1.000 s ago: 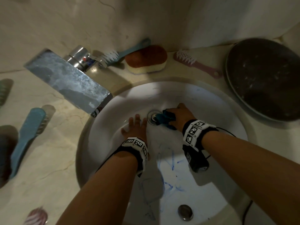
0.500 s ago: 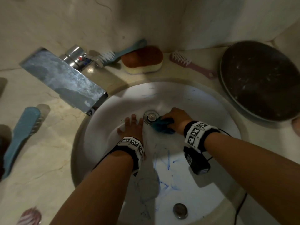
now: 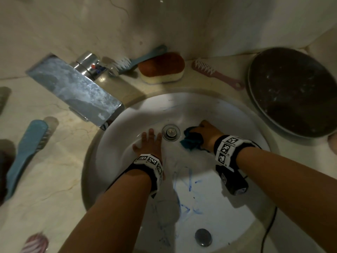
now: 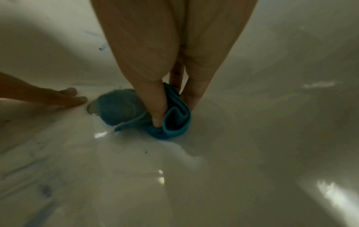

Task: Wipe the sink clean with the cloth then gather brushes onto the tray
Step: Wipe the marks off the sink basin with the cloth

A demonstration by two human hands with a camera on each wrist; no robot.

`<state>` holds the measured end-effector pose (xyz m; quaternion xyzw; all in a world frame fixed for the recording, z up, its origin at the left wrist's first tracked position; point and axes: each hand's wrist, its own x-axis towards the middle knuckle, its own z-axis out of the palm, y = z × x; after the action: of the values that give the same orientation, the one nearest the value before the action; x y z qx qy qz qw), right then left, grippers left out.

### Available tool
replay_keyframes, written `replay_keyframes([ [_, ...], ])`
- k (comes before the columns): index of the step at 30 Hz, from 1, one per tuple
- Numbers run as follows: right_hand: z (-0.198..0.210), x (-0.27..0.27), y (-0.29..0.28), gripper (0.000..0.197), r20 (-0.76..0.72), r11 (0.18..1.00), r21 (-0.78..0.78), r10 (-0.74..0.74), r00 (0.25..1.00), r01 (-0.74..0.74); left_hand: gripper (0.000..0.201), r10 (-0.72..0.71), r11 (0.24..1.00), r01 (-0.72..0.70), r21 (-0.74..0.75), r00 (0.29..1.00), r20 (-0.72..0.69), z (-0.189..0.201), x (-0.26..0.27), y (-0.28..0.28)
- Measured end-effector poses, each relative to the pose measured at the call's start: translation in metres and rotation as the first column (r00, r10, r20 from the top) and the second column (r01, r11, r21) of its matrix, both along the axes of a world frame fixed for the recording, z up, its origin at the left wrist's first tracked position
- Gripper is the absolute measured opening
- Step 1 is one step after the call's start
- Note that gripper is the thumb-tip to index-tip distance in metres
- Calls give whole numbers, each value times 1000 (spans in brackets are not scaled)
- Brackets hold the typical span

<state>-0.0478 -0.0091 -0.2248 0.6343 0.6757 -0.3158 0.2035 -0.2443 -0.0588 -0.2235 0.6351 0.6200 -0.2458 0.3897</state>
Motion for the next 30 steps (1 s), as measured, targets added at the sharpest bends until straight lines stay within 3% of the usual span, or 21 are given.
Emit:
replay_keyframes([
  [4,8,9,10,45,37,997,24,-80,996,79,104,8,1000,-8,9,1000,8,1,-1,-1],
  [8,8,1,1,50,143,999,-4,50,988,-50,90,24,999,-24,24,1000,13,2,0,-2],
  [12,2,-23,-6,59,21,997,-24,76,997,-75,93,24,999,-25,24,1000,14,2,1,-1],
  [20,4,-10,7,29,-35,995,80,68,997,-65,93,21,999,-21,33,1000,10,-1,0,-1],
  [30,4,-43,-7,37,-98,990,25,144,985,-142,90,30,998,-30,49,1000,-2,-4,0,-1],
])
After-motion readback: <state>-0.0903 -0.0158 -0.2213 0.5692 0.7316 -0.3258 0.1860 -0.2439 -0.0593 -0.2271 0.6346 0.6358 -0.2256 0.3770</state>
